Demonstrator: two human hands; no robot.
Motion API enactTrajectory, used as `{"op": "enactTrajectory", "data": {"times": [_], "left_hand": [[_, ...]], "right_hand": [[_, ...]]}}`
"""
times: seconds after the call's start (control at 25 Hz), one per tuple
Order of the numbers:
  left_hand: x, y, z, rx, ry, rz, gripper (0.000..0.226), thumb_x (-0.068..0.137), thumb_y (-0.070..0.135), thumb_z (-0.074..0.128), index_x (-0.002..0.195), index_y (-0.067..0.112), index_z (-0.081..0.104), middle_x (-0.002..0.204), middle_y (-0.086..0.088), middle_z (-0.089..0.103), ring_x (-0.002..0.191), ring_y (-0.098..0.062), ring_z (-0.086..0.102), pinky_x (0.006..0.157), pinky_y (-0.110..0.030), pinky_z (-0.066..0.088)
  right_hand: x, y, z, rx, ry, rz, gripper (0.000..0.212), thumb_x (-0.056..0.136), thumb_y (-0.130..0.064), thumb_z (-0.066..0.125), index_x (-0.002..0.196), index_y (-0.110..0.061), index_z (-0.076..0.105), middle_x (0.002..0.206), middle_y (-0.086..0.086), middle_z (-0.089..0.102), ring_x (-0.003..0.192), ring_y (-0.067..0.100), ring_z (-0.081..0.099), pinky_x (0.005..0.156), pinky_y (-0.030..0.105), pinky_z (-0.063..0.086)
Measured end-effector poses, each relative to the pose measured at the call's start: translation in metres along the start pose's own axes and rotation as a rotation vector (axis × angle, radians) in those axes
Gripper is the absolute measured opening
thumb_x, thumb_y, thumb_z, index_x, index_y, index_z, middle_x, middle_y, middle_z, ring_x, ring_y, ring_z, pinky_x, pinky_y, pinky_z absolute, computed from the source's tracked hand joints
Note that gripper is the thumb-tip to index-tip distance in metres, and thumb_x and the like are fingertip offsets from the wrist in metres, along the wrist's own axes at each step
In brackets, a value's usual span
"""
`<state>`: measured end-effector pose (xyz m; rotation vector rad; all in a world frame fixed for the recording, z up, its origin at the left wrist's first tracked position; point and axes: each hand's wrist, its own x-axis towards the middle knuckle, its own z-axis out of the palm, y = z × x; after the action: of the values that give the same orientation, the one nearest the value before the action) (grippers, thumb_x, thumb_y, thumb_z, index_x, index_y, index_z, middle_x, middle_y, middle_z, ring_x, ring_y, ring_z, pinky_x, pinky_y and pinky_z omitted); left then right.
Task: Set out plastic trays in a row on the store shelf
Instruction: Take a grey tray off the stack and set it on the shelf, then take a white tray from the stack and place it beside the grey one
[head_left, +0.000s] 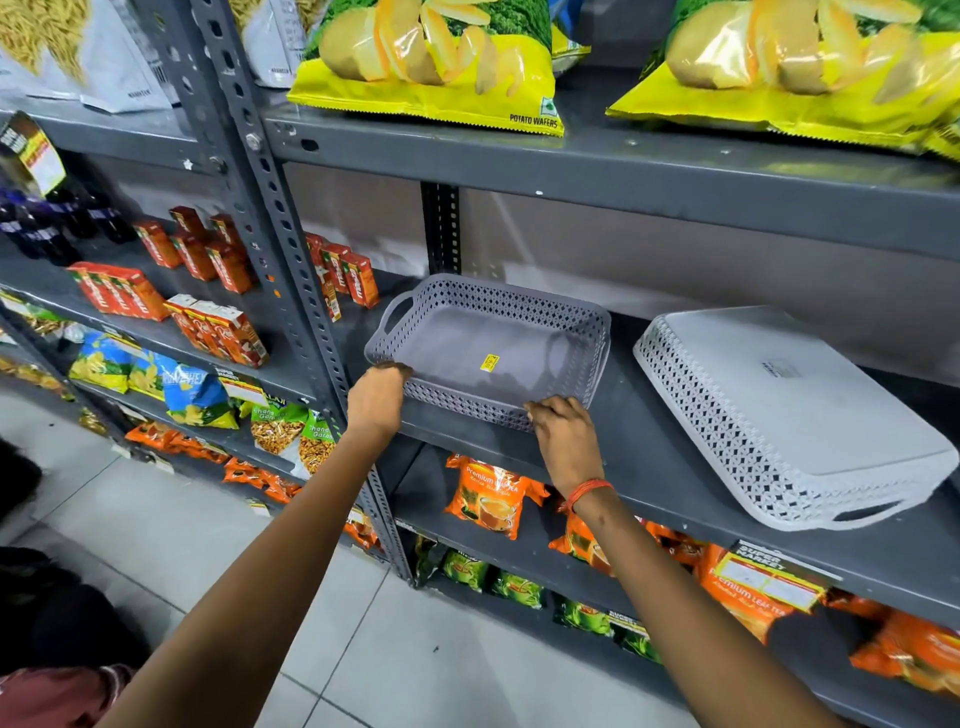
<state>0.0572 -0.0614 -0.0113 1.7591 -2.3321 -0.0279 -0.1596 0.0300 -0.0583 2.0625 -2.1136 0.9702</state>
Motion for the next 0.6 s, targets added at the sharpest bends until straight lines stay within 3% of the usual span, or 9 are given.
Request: {"op": "enactTrajectory", "data": {"times": [0.12, 0.24, 0.36, 0.48, 0.6], "left_hand": [[-0.003, 0.014, 0.002, -0.008, 0.010, 0.065, 0.041, 0.083, -0.008, 0.048, 0.119, 0.008, 0.056, 0.121, -0.019, 0.063, 0.110, -0.038, 0.059, 0.086, -0.047, 0.053], [-0.004, 0.056, 0.004, -0.074, 0.112, 0.171, 0.039, 0.084, -0.003, 0.049, 0.122, 0.001, 0.055, 0.131, -0.020, 0.058, 0.125, -0.034, 0.051, 0.099, -0.046, 0.049], [-0.009, 0.131, 0.004, -0.167, 0.238, 0.286, 0.038, 0.080, -0.003, 0.052, 0.117, -0.004, 0.059, 0.125, -0.023, 0.062, 0.121, -0.035, 0.055, 0.100, -0.044, 0.048], [-0.021, 0.207, 0.005, -0.208, 0.344, 0.370, 0.040, 0.072, -0.007, 0.058, 0.111, -0.006, 0.063, 0.117, -0.023, 0.067, 0.112, -0.035, 0.063, 0.096, -0.044, 0.050], [-0.042, 0.288, 0.017, -0.275, 0.308, 0.428, 0.040, 0.076, -0.006, 0.055, 0.116, -0.004, 0.061, 0.122, -0.021, 0.065, 0.116, -0.034, 0.060, 0.100, -0.044, 0.048]], "right_hand": [[0.000, -0.001, -0.018, 0.009, 0.035, -0.026, 0.022, 0.087, -0.006, 0.057, 0.107, -0.001, 0.064, 0.099, 0.018, 0.070, 0.094, 0.036, 0.060, 0.085, 0.047, 0.055], [0.003, 0.010, -0.049, -0.075, 0.130, -0.012, 0.038, 0.093, -0.020, 0.040, 0.124, -0.001, 0.050, 0.121, 0.020, 0.062, 0.108, 0.036, 0.058, 0.094, 0.045, 0.051], [0.000, 0.048, -0.097, -0.148, 0.218, 0.047, 0.050, 0.091, -0.027, 0.029, 0.132, -0.003, 0.041, 0.136, 0.019, 0.051, 0.125, 0.034, 0.048, 0.106, 0.047, 0.041], [-0.015, 0.100, -0.142, -0.155, 0.287, 0.124, 0.048, 0.093, -0.026, 0.032, 0.136, -0.004, 0.036, 0.143, 0.018, 0.043, 0.132, 0.032, 0.041, 0.112, 0.047, 0.029], [-0.047, 0.159, -0.187, -0.149, 0.294, 0.188, 0.050, 0.093, -0.029, 0.029, 0.137, -0.004, 0.034, 0.143, 0.018, 0.042, 0.133, 0.032, 0.039, 0.114, 0.046, 0.026]]}}
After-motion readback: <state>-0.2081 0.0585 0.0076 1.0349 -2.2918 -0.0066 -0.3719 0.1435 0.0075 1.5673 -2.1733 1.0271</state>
